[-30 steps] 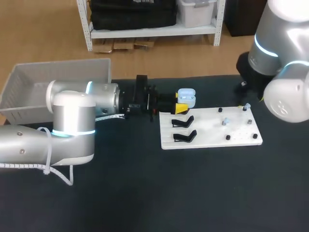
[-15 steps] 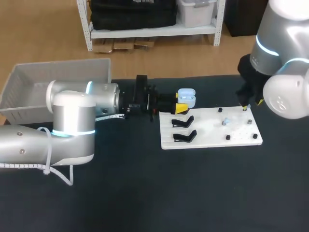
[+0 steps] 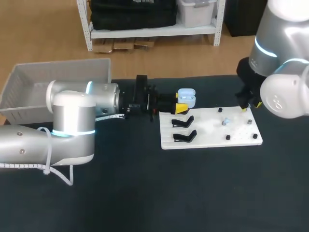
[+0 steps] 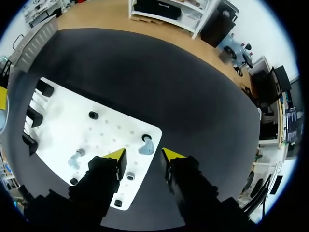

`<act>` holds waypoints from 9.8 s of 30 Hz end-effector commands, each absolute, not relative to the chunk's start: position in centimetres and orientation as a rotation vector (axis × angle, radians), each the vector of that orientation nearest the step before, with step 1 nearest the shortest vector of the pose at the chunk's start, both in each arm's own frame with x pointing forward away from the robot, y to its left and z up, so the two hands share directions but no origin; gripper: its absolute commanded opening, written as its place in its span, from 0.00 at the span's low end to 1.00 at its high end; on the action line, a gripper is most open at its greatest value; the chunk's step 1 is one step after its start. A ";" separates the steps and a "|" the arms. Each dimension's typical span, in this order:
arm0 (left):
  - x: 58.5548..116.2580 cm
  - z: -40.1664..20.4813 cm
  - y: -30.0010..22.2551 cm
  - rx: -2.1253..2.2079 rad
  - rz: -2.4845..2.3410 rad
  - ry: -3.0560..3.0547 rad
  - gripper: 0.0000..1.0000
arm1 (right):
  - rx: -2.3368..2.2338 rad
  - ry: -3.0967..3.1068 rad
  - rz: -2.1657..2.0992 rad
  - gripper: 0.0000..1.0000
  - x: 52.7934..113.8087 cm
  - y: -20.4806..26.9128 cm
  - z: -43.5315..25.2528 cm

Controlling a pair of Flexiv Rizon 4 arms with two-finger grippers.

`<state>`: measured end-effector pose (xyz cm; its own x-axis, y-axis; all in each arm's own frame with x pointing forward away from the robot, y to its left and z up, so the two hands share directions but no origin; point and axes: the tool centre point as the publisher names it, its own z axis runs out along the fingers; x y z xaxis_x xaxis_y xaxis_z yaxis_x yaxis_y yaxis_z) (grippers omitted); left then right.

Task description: Pick up each earbud case from the left stands, insert the matching earbuds, close the lid, and place the case in the box.

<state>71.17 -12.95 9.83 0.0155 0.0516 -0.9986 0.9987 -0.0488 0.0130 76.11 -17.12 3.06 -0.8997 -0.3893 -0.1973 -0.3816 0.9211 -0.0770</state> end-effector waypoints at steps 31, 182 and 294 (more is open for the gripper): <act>71.2 9.7 -13.0 1.287 -1.207 1.209 0.00 | -0.565 2.876 -0.096 0.23 76.4 -17.2 2.3; 70.8 9.4 -14.0 1.304 -1.167 1.174 0.00 | 1.012 3.064 0.003 0.00 69.4 2.5 16.2; 70.8 9.4 -14.0 1.304 -1.167 1.174 0.00 | 0.175 2.988 0.369 0.48 68.6 -9.2 5.7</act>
